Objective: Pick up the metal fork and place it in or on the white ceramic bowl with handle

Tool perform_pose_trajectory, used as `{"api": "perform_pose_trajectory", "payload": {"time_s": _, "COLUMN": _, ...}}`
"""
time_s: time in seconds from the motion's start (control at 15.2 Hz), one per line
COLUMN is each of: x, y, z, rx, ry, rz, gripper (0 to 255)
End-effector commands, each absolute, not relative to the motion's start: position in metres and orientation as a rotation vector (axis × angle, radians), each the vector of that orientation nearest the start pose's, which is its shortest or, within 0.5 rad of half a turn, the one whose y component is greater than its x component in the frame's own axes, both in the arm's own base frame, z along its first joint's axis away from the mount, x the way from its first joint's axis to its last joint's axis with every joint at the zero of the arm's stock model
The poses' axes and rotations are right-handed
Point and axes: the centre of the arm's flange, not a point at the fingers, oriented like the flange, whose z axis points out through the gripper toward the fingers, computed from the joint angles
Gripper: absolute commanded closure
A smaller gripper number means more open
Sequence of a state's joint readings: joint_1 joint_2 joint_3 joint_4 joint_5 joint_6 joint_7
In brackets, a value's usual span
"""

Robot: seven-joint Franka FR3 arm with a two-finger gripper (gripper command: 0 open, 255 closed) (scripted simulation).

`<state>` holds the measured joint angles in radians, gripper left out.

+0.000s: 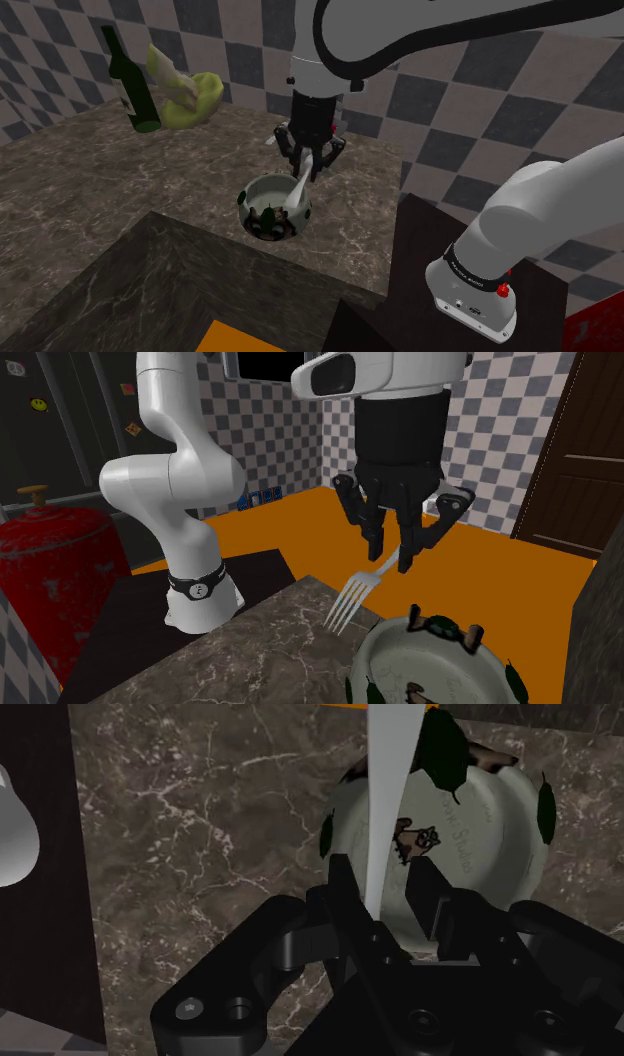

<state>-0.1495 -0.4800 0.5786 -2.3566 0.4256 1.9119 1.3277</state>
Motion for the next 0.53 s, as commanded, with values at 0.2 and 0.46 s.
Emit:
{"api": "perform_pose_trajectory", "payload": {"time_s": 0.2, "x": 0.409, "y": 0.267, "z": 0.47, "rx": -2.597, "ry": 1.599, "rz": 0.18, "gripper": 255}}
{"api": "perform_pose_trajectory", "payload": {"time_s": 0.46, "x": 0.409, "y": 0.267, "z": 0.449, "rx": -2.597, "ry": 1.599, "rz": 0.18, "gripper": 255}}
